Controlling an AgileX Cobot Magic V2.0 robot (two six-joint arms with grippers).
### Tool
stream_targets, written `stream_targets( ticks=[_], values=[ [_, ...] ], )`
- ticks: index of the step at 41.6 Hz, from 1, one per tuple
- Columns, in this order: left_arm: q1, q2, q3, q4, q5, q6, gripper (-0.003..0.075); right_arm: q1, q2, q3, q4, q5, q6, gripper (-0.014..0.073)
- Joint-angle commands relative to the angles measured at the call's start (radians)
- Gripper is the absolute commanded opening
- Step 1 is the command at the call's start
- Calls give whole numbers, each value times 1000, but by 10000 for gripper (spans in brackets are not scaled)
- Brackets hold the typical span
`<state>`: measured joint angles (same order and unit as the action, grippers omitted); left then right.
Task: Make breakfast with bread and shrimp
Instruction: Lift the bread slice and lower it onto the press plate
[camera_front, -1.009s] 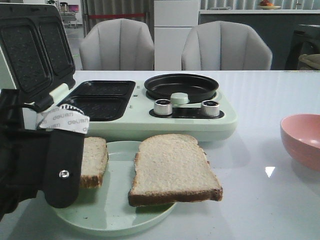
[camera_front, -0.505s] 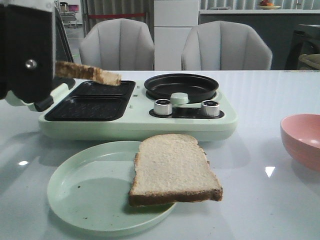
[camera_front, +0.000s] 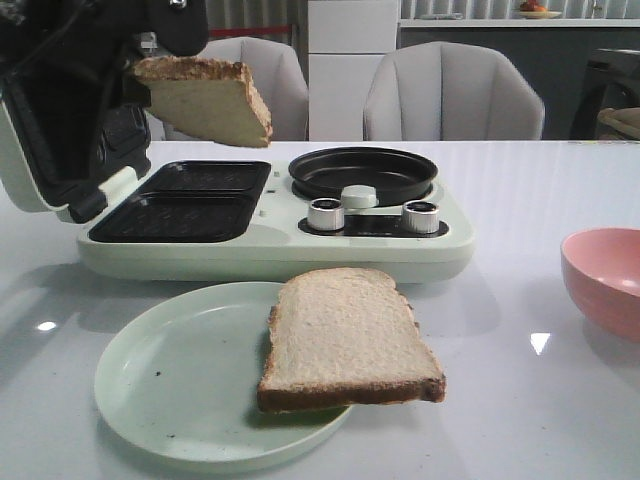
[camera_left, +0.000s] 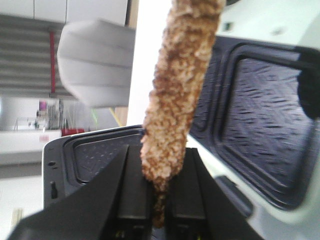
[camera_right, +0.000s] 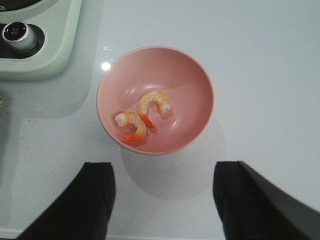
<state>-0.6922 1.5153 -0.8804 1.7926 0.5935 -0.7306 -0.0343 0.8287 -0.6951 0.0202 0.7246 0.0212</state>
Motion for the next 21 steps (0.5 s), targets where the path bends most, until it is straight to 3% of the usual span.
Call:
stream_targets(
  ticks=[1,10,21],
  values=[
    [55,54,-139,67,38,-15,101,0,-3,-35,4,-60,-6,531],
    [139,227,-338,67,38,-14,101,0,-3,-35,4,-60,-6,531],
    [207,382,-474,67,-16,-14,101,0,-3,-35,4,-60,-6,531]
  ],
)
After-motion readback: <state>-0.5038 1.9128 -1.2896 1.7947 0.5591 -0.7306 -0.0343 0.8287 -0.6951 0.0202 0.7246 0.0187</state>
